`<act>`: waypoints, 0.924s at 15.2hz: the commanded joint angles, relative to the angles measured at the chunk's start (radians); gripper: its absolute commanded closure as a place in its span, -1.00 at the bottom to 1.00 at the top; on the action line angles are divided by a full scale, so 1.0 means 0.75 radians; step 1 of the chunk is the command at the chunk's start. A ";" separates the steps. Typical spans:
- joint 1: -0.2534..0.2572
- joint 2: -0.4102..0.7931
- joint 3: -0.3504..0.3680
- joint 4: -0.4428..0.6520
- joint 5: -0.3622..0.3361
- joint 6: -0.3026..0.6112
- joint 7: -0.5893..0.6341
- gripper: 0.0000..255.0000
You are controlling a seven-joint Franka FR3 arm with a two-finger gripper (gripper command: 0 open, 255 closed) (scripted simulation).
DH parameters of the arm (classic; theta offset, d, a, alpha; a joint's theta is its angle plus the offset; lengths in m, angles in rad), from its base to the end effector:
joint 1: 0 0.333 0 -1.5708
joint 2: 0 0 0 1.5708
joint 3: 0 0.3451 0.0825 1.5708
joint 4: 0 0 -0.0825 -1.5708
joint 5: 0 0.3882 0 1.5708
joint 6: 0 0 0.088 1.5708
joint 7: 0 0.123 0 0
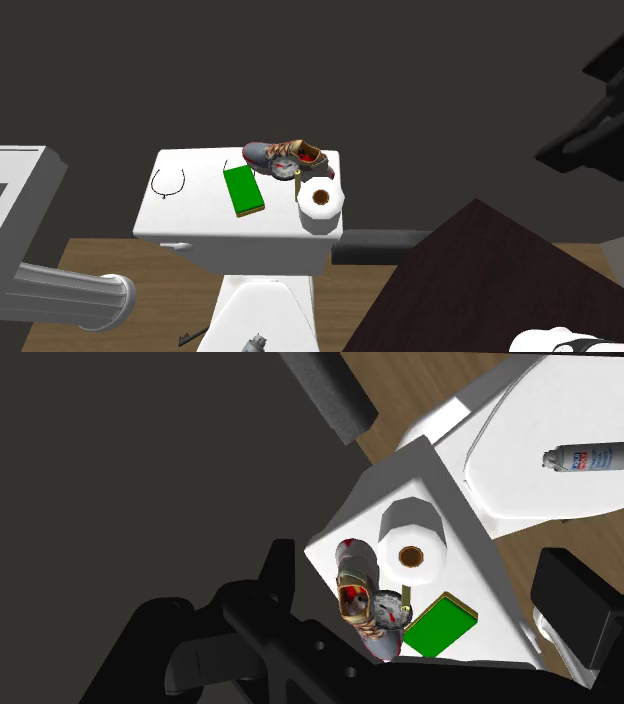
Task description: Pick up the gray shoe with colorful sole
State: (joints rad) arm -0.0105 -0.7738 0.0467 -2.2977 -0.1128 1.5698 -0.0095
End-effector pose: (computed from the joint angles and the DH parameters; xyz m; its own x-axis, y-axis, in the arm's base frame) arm 0.2954 0.0023 0.6202 0.9985 0.0337 0.0439 0.0269 -0.9890 0.1452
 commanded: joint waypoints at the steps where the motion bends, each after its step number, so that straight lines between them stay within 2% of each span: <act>1: 0.000 0.000 0.000 0.000 0.000 0.000 0.000 -1.00; 8: 0.005 0.190 -0.102 -0.119 -0.016 0.316 -0.121 -1.00; 14: 0.015 0.423 -0.180 -0.145 -0.007 0.578 -0.232 -1.00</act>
State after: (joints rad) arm 0.0007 -0.4918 -0.0759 -2.4074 -0.1194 1.9665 -0.1651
